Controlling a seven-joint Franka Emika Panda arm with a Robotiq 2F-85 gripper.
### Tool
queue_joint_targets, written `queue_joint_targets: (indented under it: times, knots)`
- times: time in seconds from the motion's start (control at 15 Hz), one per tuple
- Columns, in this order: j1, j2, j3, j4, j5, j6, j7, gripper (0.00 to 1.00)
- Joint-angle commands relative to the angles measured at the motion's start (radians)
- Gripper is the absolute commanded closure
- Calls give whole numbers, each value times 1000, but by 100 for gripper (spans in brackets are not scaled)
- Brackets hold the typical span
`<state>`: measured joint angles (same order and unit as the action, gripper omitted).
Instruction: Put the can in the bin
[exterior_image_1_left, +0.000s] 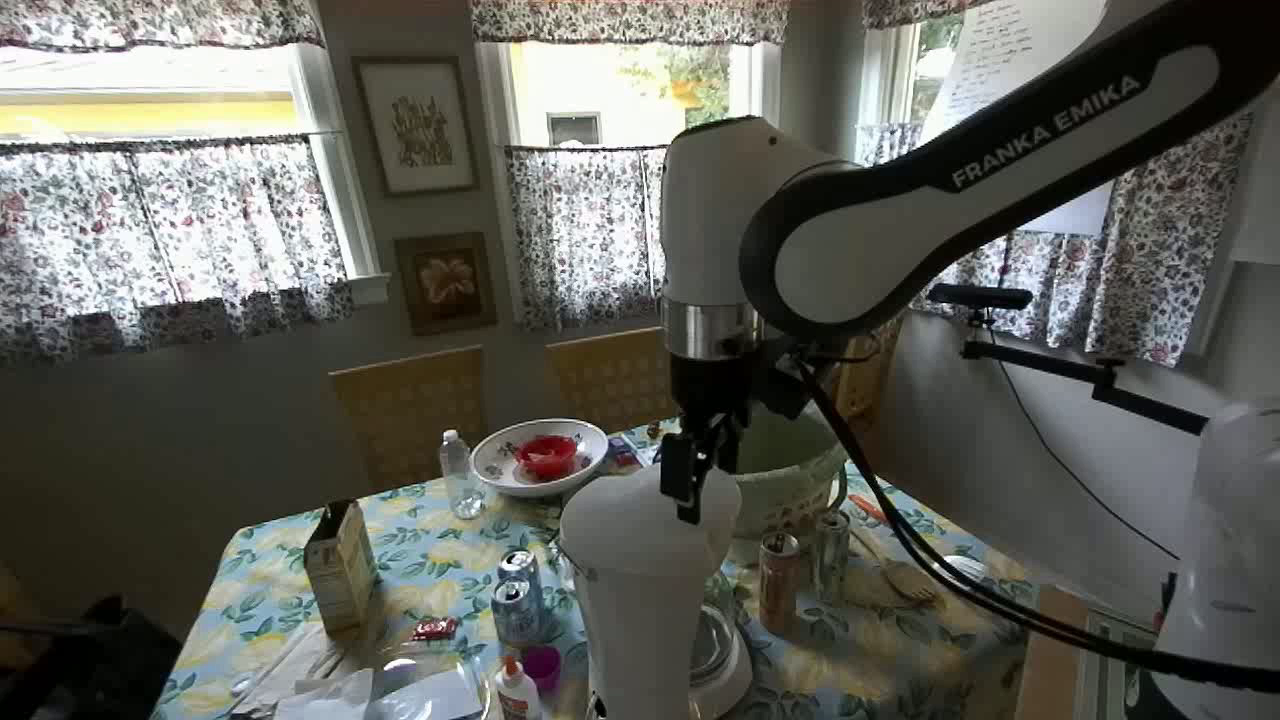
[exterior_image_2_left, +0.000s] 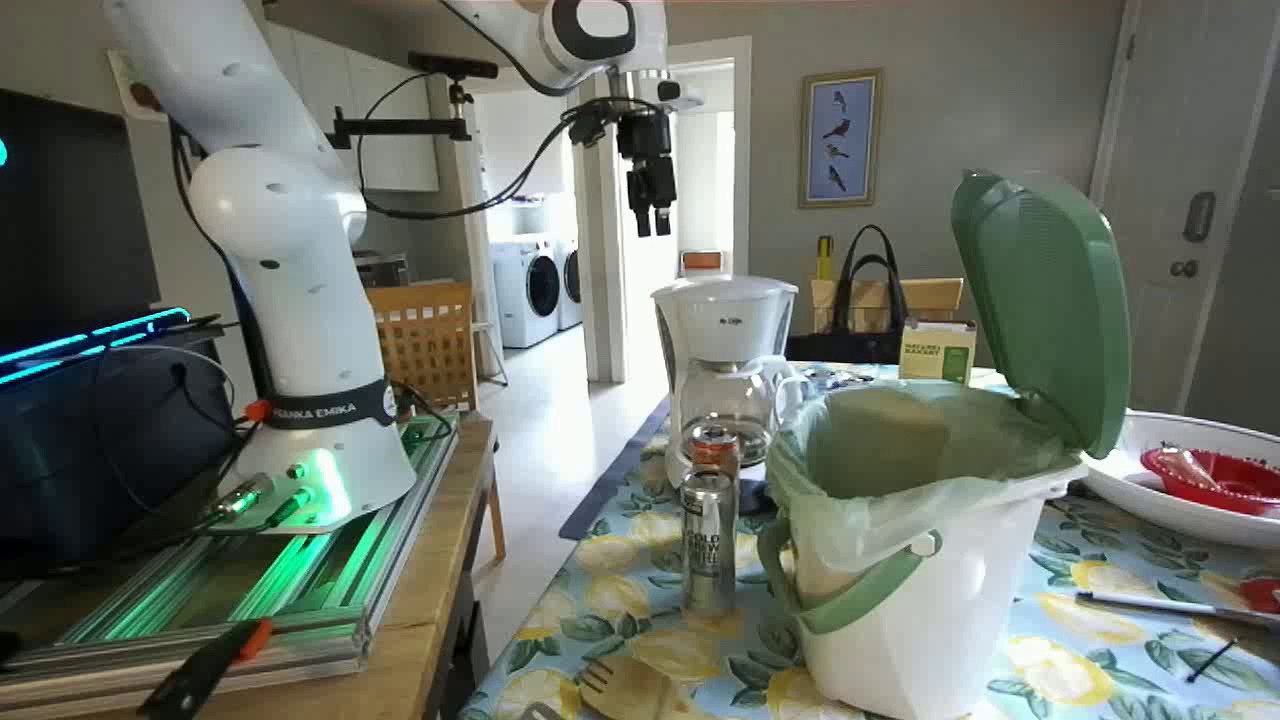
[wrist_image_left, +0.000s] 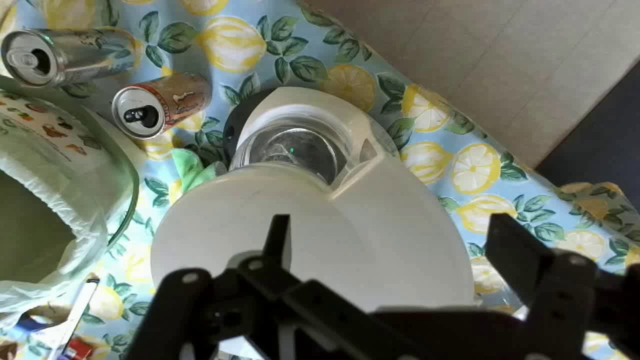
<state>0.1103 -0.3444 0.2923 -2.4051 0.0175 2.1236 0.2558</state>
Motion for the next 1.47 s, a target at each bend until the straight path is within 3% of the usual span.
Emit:
queue_joint_targets:
  times: [0.0, 0.33, 0.53, 0.8, 1.0, 1.4]
  knots:
    - [21, 2, -20, 2, -8, -2, 7, 0]
    - [19, 5, -26, -5, -13, 12, 2, 0]
    - [-42, -3, -56, -43, -29, 86, 118, 0]
    - [-130, 3, -126, -139, -49, 255, 187, 0]
    - [-212, 11, -140, -210, -107, 376, 287, 0]
    - [-299, 49, -153, -289, -204, 498, 306, 0]
